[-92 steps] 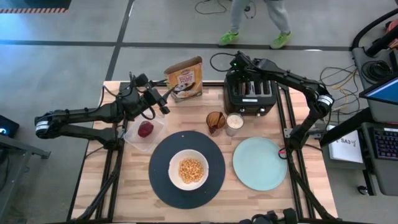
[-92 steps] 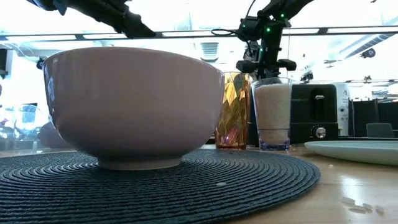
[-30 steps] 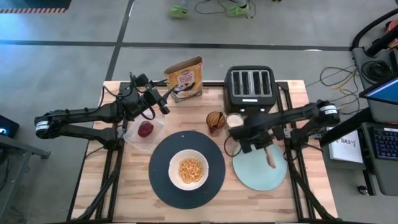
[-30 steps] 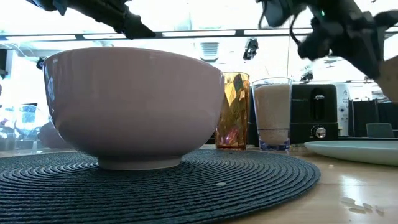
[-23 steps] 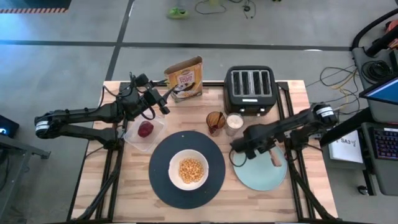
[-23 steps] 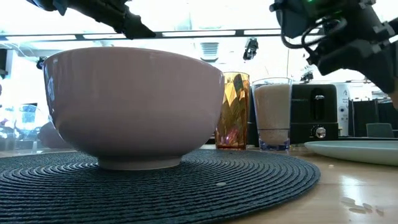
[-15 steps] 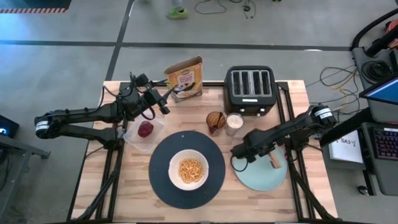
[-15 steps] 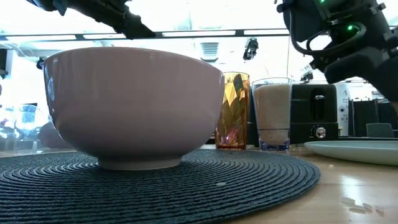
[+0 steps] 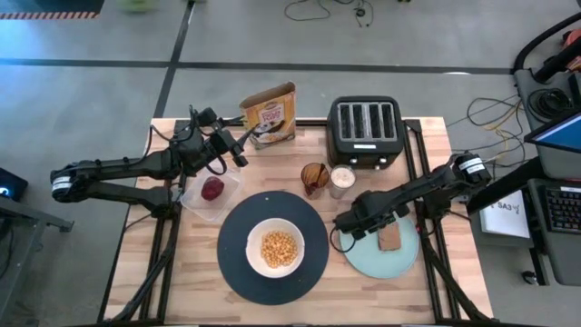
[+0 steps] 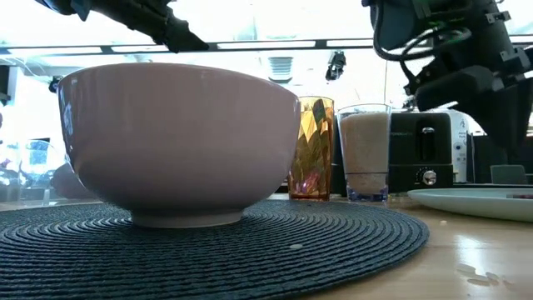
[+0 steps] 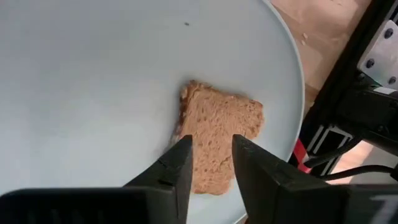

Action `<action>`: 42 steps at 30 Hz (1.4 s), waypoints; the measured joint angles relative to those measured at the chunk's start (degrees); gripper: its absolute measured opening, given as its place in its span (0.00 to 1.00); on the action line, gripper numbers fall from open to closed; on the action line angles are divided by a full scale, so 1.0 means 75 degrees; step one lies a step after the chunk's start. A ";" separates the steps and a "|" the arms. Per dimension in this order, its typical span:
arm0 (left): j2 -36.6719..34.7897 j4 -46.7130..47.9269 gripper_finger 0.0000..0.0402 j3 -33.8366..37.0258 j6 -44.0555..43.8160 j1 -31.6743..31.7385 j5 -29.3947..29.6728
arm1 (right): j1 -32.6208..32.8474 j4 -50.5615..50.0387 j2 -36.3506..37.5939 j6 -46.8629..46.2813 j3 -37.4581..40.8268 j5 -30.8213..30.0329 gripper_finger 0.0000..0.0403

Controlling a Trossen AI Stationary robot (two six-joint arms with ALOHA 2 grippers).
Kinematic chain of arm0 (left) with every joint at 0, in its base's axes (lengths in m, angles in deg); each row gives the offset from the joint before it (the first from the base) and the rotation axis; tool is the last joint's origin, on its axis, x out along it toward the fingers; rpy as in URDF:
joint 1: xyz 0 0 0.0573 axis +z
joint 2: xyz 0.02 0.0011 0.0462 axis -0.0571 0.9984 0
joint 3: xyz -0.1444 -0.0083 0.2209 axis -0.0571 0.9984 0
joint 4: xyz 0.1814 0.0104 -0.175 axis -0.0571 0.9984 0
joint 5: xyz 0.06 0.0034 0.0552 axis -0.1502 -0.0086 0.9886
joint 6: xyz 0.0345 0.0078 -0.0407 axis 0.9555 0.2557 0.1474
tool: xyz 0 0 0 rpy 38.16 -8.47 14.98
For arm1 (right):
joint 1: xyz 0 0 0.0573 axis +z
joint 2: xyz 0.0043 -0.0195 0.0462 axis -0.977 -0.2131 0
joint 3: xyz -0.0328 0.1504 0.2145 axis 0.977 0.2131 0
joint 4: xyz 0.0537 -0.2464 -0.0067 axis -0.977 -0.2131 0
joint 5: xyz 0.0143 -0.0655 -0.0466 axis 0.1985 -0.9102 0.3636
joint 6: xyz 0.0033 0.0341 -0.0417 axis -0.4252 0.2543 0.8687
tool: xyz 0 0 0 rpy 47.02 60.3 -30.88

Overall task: Arrange a breakfast setting
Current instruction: Put the toasted bread on the blue plate, then put the apple on the blue plate beside the toasted bread

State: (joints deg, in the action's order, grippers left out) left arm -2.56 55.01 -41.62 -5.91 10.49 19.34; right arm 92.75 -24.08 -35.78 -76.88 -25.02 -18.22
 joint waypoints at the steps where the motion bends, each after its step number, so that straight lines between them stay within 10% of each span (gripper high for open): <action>1: 0.0000 0.0000 0.47 0.0000 0.0000 0.0002 0.0000 | -0.0021 0.0000 0.0000 0.0019 -0.0064 -0.0002 0.27; 17: 0.0000 0.0694 0.47 0.0003 -0.0682 -0.0001 0.0159 | -0.1388 0.0491 0.0407 0.3669 -0.1422 -0.1419 0.26; 28: -0.0006 0.3724 0.47 -0.0222 -0.3133 -0.0012 0.0179 | -0.2823 0.1894 0.1929 0.7208 -0.1413 -0.1436 0.16; 42: 0.0658 0.6773 0.32 -0.2359 -0.4361 -0.0011 -0.0028 | -0.3145 0.1680 0.4083 0.7428 -0.1411 -0.1611 0.14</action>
State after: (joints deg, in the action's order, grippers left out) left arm 2.37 105.81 -59.32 -38.62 10.41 19.13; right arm 69.16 -11.48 -5.16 -21.17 -35.60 -30.30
